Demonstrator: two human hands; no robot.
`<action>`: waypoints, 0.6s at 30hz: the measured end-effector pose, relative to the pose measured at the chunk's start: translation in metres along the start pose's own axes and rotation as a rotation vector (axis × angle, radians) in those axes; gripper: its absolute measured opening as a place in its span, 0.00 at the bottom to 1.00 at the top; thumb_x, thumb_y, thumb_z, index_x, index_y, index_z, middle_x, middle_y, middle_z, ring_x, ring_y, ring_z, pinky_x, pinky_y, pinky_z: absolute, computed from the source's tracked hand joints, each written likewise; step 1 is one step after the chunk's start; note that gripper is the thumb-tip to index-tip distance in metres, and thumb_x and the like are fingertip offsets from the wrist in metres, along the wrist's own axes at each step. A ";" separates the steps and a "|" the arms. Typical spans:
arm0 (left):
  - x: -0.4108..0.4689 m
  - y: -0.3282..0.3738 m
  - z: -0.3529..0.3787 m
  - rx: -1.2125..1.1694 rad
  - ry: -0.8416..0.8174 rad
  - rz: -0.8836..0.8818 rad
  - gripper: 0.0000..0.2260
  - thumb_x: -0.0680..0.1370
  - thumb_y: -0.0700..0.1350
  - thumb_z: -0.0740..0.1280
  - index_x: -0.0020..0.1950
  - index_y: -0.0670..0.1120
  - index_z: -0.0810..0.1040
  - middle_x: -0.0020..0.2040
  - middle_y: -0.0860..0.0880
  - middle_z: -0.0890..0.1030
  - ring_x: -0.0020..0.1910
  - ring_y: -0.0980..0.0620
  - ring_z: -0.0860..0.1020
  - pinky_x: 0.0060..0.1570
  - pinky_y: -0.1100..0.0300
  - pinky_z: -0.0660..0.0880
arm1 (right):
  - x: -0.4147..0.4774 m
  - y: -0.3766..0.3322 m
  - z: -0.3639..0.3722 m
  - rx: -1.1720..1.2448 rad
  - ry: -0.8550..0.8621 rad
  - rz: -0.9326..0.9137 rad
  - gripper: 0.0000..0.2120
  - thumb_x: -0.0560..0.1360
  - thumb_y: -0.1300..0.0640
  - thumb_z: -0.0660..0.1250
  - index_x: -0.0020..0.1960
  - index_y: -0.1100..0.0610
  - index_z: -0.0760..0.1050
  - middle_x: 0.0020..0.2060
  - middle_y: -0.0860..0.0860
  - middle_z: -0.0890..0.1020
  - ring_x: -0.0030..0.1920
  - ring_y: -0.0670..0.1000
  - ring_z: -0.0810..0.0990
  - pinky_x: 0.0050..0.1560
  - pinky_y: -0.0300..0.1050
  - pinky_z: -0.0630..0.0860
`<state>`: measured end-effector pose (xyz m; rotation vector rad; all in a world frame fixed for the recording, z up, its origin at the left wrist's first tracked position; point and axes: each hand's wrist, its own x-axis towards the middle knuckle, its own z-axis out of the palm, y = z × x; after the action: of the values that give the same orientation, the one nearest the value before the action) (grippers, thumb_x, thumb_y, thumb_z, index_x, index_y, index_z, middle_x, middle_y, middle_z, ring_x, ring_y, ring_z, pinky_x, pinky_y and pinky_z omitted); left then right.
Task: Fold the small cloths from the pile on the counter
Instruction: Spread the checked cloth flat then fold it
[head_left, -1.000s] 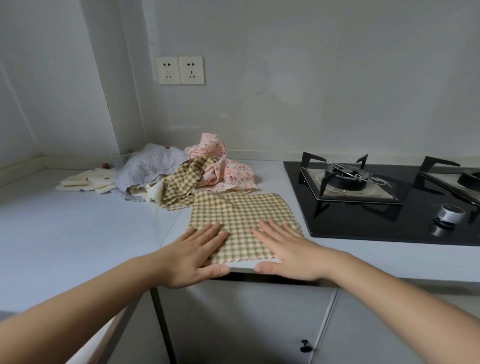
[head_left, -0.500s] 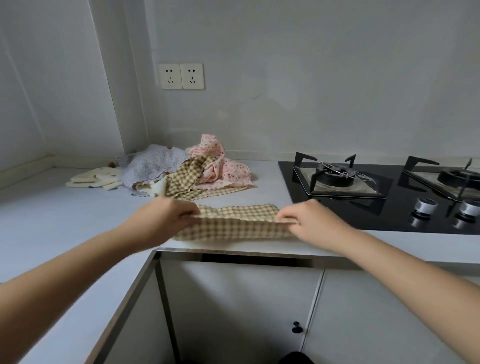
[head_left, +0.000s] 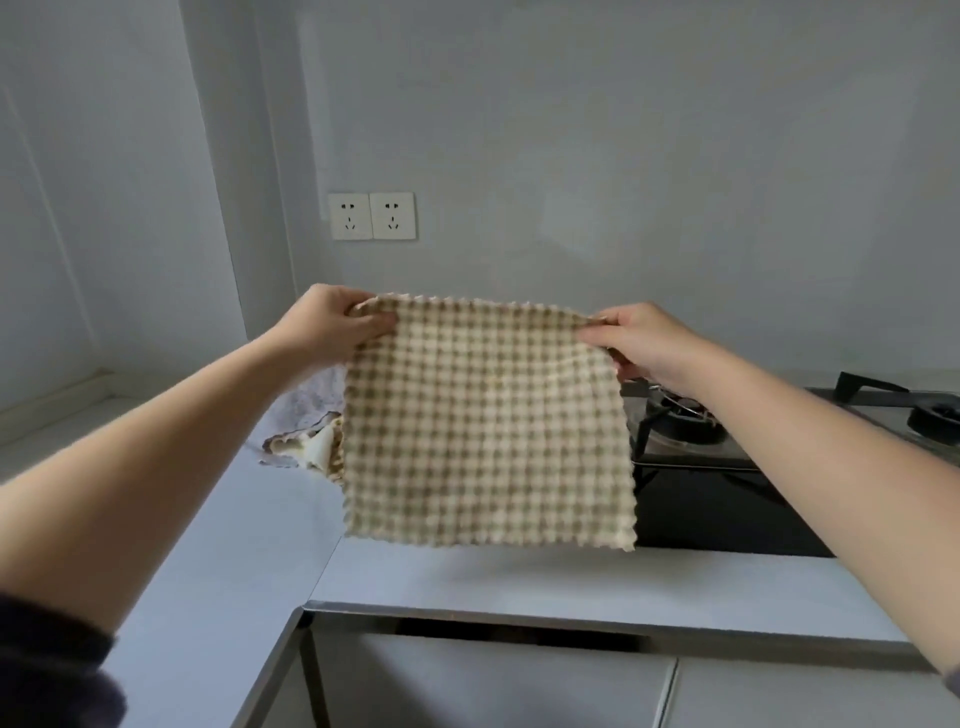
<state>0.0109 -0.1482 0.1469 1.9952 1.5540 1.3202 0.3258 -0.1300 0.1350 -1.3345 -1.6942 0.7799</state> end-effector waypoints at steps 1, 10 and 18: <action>0.006 -0.006 0.006 0.048 -0.016 -0.010 0.05 0.77 0.43 0.69 0.41 0.47 0.78 0.32 0.53 0.76 0.27 0.61 0.73 0.24 0.75 0.67 | 0.009 0.008 0.003 -0.040 0.010 0.022 0.07 0.79 0.59 0.66 0.51 0.62 0.79 0.35 0.54 0.76 0.29 0.47 0.74 0.28 0.37 0.72; 0.012 -0.120 0.077 0.196 -0.231 -0.254 0.06 0.79 0.44 0.66 0.46 0.43 0.80 0.35 0.47 0.77 0.37 0.47 0.76 0.41 0.56 0.74 | 0.042 0.112 0.058 -0.148 -0.137 0.227 0.07 0.80 0.58 0.64 0.48 0.55 0.81 0.43 0.52 0.83 0.37 0.49 0.81 0.36 0.38 0.78; -0.012 -0.140 0.076 0.285 -0.098 0.118 0.08 0.77 0.40 0.69 0.55 0.44 0.84 0.46 0.51 0.83 0.42 0.51 0.80 0.42 0.60 0.71 | 0.025 0.129 0.058 -0.381 -0.115 -0.102 0.10 0.79 0.60 0.66 0.58 0.55 0.82 0.54 0.47 0.83 0.54 0.42 0.79 0.58 0.36 0.71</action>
<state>-0.0153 -0.0836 0.0027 2.3164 1.6800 1.0703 0.3316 -0.0727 0.0032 -1.4623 -2.0596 0.4975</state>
